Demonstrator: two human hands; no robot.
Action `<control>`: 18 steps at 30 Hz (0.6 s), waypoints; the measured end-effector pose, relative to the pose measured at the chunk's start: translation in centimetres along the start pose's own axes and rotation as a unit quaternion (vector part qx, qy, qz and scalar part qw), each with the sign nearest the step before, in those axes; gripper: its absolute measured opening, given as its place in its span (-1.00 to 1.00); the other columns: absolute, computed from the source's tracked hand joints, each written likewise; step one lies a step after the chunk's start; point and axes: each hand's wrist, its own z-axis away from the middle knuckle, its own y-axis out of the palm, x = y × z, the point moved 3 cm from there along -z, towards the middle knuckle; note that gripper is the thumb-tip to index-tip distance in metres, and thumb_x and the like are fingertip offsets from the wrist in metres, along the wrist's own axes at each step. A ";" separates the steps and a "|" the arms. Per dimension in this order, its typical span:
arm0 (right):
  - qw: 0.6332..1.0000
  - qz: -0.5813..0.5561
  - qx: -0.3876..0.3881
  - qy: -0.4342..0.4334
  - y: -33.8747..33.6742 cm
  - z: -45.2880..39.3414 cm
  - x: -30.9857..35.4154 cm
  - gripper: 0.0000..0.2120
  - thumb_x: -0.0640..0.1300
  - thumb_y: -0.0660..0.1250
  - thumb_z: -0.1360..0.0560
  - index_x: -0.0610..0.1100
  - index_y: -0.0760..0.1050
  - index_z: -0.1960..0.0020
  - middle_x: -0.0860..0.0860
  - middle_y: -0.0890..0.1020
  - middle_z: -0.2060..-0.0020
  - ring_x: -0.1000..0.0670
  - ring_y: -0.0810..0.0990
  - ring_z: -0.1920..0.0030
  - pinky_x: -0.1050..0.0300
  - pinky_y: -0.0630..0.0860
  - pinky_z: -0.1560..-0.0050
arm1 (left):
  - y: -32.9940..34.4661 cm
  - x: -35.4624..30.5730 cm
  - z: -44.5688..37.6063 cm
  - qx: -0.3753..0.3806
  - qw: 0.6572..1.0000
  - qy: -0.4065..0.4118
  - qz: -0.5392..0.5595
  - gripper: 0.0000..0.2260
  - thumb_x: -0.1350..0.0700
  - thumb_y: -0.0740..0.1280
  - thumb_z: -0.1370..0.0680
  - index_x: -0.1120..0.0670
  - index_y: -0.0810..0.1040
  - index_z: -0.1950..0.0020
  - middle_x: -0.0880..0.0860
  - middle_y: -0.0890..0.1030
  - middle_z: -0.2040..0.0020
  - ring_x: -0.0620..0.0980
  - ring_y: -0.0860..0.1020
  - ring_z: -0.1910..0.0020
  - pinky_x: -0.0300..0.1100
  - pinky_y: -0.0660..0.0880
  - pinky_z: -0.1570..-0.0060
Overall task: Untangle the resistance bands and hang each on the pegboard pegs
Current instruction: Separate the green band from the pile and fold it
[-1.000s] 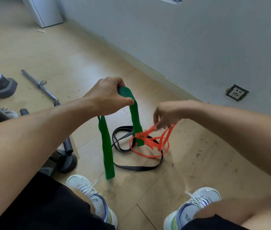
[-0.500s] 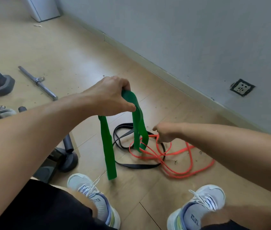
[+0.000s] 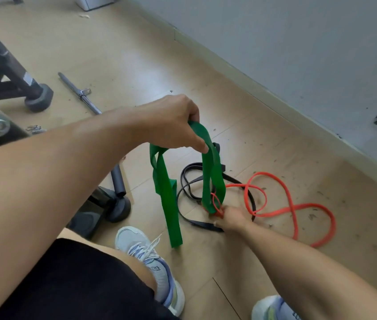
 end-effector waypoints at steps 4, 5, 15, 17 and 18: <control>1.000 -0.003 -0.010 0.011 0.7 -0.9 -0.5 -0.58 0.18 0.32 -0.36 0.03 0.63 -0.13 -0.05 0.64 -0.10 -0.17 0.60 -0.19 -0.13 0.54 -0.27 | -0.2 0.0 -0.1 -0.030 0.999 0.010 0.024 -0.66 -0.19 0.57 -0.36 0.00 0.57 0.12 0.00 0.63 0.23 -0.04 0.52 0.36 -0.17 0.46 0.36; 1.000 -0.003 -0.014 0.012 0.8 -0.7 -0.7 -0.64 0.10 0.31 -0.40 0.01 0.64 -0.12 -0.05 0.65 -0.10 -0.18 0.61 -0.18 -0.12 0.55 -0.26 | -0.1 -0.1 -0.1 -0.035 0.999 0.014 0.029 -0.66 -0.20 0.57 -0.36 -0.01 0.57 0.11 0.00 0.64 0.22 -0.03 0.53 0.35 -0.16 0.48 0.35; 0.988 -0.086 -0.045 -0.119 -8.4 3.1 1.7 -0.85 -0.03 0.20 -0.61 -0.03 0.53 -0.01 -0.03 0.63 0.10 -0.11 0.61 0.04 0.06 0.51 0.06 | 1.8 0.1 -0.5 -0.002 1.000 0.010 -0.008 -0.63 -0.18 0.58 -0.38 0.04 0.62 0.03 0.01 0.65 0.16 -0.01 0.57 0.26 -0.17 0.49 0.35; 0.988 -0.027 -0.016 -0.152 -13.9 4.9 2.0 -0.76 0.06 0.28 -0.65 -0.04 0.60 0.08 -0.01 0.62 0.16 -0.05 0.59 0.14 0.08 0.45 0.20 | 2.3 -0.1 -0.7 0.013 0.999 0.014 -0.029 -0.64 -0.19 0.57 -0.39 0.03 0.59 0.05 0.00 0.62 0.18 -0.05 0.52 0.30 -0.22 0.37 0.38; 0.986 0.006 -0.015 -0.168 -16.5 6.1 2.1 -0.72 0.12 0.30 -0.64 -0.06 0.63 0.06 0.01 0.62 0.18 -0.01 0.57 0.18 0.10 0.44 0.23 | 2.6 -0.2 -0.7 0.019 0.999 0.016 -0.042 -0.66 -0.19 0.56 -0.40 0.02 0.57 0.08 0.00 0.60 0.20 -0.07 0.50 0.31 -0.22 0.34 0.38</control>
